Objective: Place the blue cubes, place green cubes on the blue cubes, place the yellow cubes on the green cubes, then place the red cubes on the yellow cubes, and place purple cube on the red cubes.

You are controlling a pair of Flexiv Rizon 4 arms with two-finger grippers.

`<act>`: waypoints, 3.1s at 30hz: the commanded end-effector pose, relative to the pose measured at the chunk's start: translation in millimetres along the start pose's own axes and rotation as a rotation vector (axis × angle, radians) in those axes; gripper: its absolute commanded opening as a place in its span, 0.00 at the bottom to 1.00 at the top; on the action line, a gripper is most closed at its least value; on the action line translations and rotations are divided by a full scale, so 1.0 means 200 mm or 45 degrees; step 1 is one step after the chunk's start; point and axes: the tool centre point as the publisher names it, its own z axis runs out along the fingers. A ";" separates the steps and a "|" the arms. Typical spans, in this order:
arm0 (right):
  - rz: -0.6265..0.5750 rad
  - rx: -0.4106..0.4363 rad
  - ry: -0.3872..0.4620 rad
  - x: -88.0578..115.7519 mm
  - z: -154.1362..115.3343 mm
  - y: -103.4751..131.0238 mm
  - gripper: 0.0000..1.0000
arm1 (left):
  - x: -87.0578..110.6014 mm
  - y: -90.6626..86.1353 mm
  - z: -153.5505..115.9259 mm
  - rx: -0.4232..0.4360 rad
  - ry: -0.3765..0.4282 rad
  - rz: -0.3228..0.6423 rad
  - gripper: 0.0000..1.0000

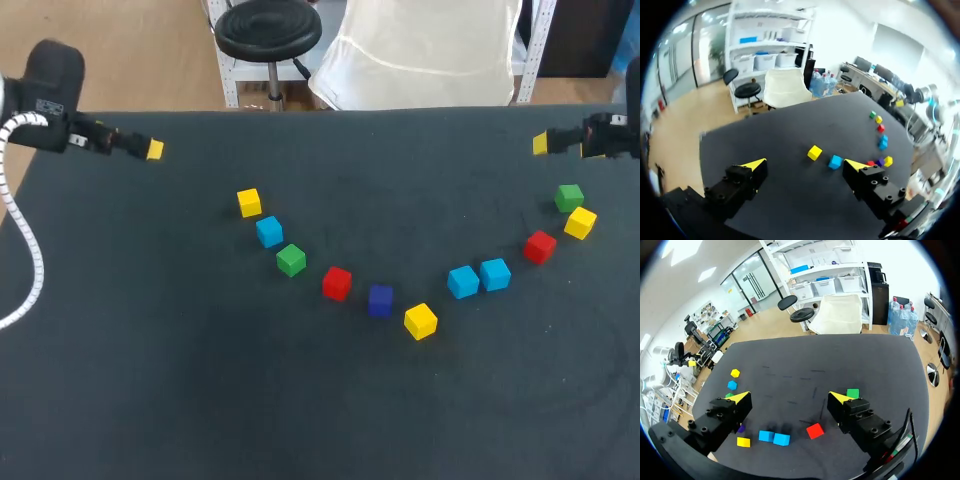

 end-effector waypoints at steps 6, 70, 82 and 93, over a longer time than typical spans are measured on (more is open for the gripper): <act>0.000 0.005 -0.001 0.00 0.00 0.00 1.00 | -0.16 -0.07 0.11 0.200 0.043 0.641 1.00; 0.000 0.005 -0.001 0.00 0.00 0.00 1.00 | -0.19 -0.31 0.25 0.628 0.209 1.351 1.00; 0.000 0.005 -0.001 0.00 0.00 0.00 1.00 | -0.09 -0.25 0.24 0.578 0.165 1.231 1.00; -0.259 0.011 0.020 -0.03 -0.06 0.02 1.00 | -0.09 -0.25 0.23 0.558 0.126 1.232 1.00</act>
